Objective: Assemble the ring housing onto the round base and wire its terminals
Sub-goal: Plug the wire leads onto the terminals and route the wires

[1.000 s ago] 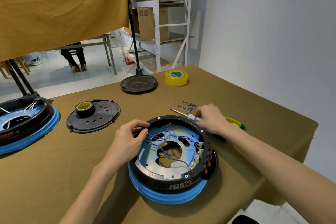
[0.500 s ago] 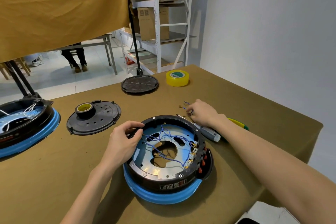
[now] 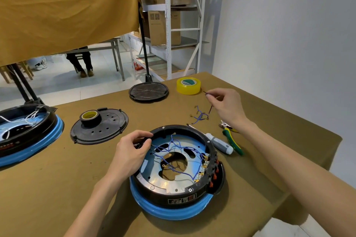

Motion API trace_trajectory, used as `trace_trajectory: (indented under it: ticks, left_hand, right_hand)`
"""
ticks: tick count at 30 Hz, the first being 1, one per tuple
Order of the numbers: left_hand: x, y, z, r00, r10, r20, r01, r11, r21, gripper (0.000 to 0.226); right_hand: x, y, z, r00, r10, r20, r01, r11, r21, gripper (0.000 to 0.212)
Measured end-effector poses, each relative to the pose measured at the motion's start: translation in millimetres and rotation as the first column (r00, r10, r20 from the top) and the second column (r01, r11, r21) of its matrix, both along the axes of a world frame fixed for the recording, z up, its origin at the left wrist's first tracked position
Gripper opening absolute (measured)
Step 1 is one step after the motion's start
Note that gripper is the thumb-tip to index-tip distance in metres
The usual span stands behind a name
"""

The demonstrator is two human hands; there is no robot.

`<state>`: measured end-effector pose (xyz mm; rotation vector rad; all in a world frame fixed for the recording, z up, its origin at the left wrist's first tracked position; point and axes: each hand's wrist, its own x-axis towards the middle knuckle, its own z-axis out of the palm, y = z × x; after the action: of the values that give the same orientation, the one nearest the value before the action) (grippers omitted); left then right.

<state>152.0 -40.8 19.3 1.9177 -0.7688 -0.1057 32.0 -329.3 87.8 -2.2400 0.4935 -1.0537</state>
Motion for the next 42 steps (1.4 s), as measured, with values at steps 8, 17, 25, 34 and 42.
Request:
trace_trajectory:
  ticks: [8, 17, 25, 34, 42]
  left_hand:
    - [-6.0, 0.9, 5.1, 1.0, -0.001, 0.003, 0.001, 1.0, 0.03, 0.018]
    - [-25.0, -2.6, 24.3, 0.981, -0.024, 0.195, 0.02, 1.0, 0.02, 0.017]
    - [-33.3, -12.2, 31.2, 0.992, -0.124, -0.002, 0.123, 0.987, -0.106, 0.045]
    - [-40.0, -16.2, 32.7, 0.947, -0.263, -0.184, 0.199, 0.931, -0.306, 0.048]
    - [-39.7, -14.9, 31.3, 0.963, -0.245, -0.114, 0.201, 0.931, -0.304, 0.035]
  right_hand:
    - [-5.7, 10.0, 16.4, 0.988, 0.056, 0.147, -0.087, 0.972, 0.218, 0.012]
    - [-8.4, 40.8, 10.4, 0.955, 0.192, 0.227, -0.283, 0.819, 0.499, 0.013]
    - [-7.4, 66.7, -2.0, 0.922, 0.265, 0.282, -0.387, 0.607, 0.694, 0.014]
    - [-4.8, 83.4, -11.2, 0.903, 0.29, 0.316, -0.424, 0.492, 0.76, 0.014]
    - [-9.0, 88.7, -15.1, 0.915, 0.26, 0.309, -0.402, 0.51, 0.76, 0.013]
